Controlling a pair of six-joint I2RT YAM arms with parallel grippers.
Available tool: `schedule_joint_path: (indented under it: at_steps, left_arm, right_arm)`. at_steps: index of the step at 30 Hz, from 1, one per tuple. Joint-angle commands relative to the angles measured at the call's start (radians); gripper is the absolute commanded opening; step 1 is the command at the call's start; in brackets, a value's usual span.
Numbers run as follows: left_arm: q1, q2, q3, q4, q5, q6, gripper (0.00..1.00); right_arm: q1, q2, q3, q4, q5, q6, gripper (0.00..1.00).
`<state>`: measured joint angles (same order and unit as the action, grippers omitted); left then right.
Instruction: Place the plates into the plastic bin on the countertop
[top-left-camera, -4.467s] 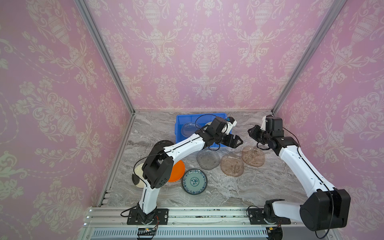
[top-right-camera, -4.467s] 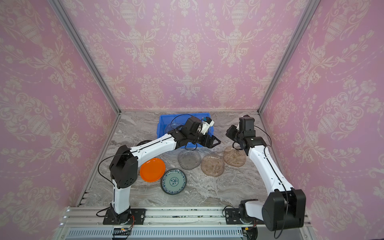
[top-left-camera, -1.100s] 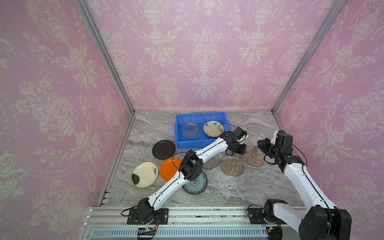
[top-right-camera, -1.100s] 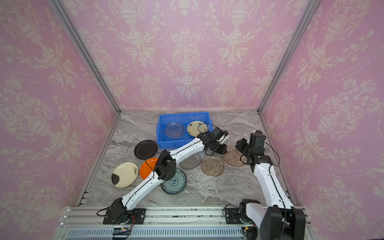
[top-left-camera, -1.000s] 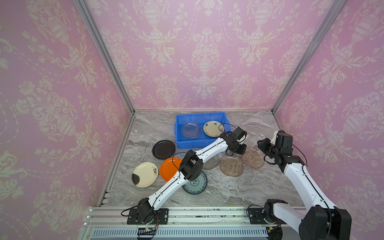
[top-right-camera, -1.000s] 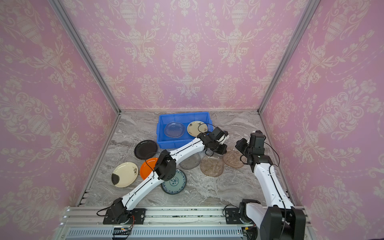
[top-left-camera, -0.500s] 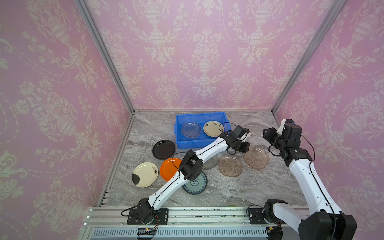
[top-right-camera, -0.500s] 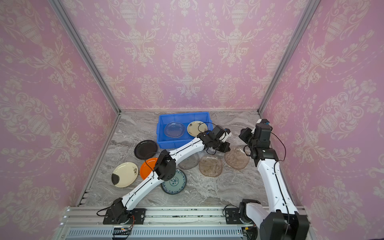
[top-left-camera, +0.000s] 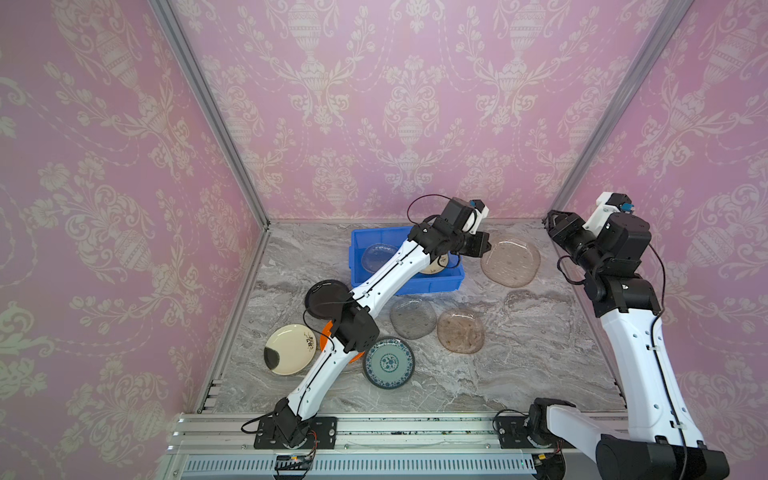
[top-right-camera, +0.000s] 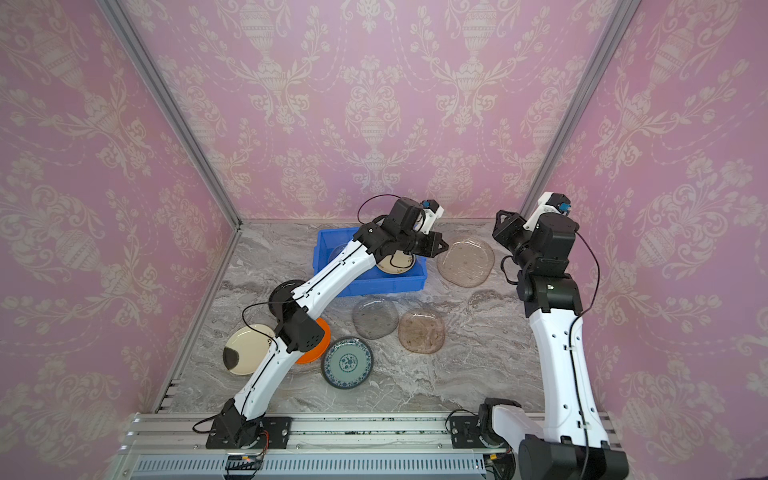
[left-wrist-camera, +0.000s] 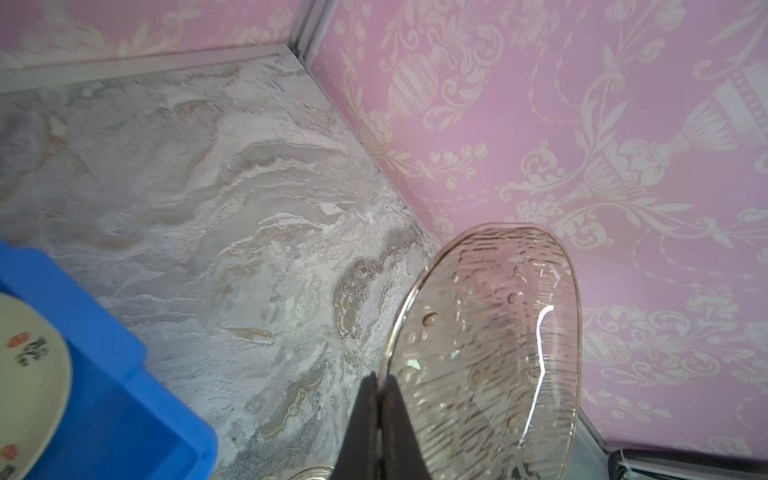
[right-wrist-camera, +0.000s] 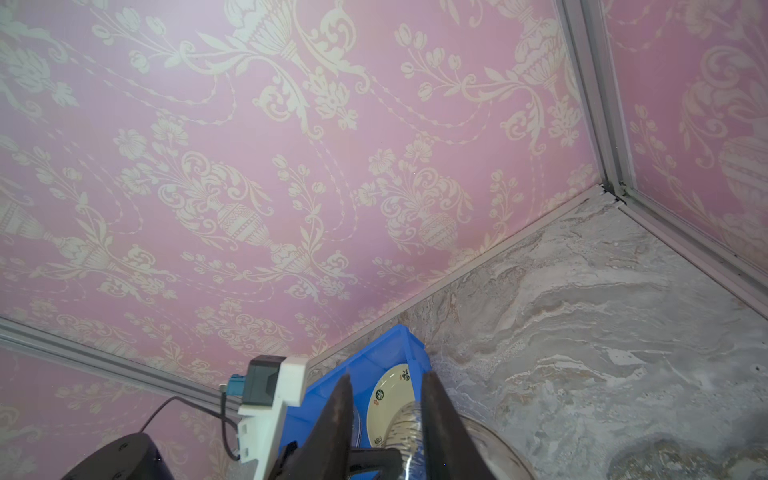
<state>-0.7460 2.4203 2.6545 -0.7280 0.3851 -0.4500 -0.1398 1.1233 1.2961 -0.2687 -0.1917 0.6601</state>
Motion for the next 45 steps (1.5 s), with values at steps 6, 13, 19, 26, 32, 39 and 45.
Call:
schedule_joint_path:
  at_steps: [6,13,19,26,32,39,45]
  left_arm:
    - [0.119,-0.19,-0.268,-0.113,-0.186,0.102,0.0]
    - [0.249,-0.42,-0.736,0.212,-0.123,0.012,0.0]
    - [0.315,-0.502,-0.872,0.292,-0.114,-0.026,0.0]
    - [0.35,-0.529,-0.922,0.321,-0.084,-0.041,0.0]
    - [0.369,-0.551,-0.948,0.33,-0.055,-0.05,0.0]
    - [0.384,-0.569,-0.974,0.332,-0.039,-0.044,0.0]
    - [0.398,-0.571,-0.982,0.33,-0.029,-0.039,0.0]
  right_arm:
    - [0.179,0.149,0.041,-0.009,-0.133,-0.005,0.35]
    - [0.316,0.258,-0.024,0.067,-0.188,0.042,0.32]
    - [0.38,0.348,-0.006,0.065,-0.22,0.064,0.34]
    - [0.423,0.462,0.038,0.051,-0.228,0.054,0.39]
    - [0.436,0.553,0.1,0.041,-0.227,0.042,0.38]
    - [0.44,0.639,0.168,0.05,-0.239,0.051,0.32]
    - [0.458,0.719,0.243,0.018,-0.245,0.037,0.28]
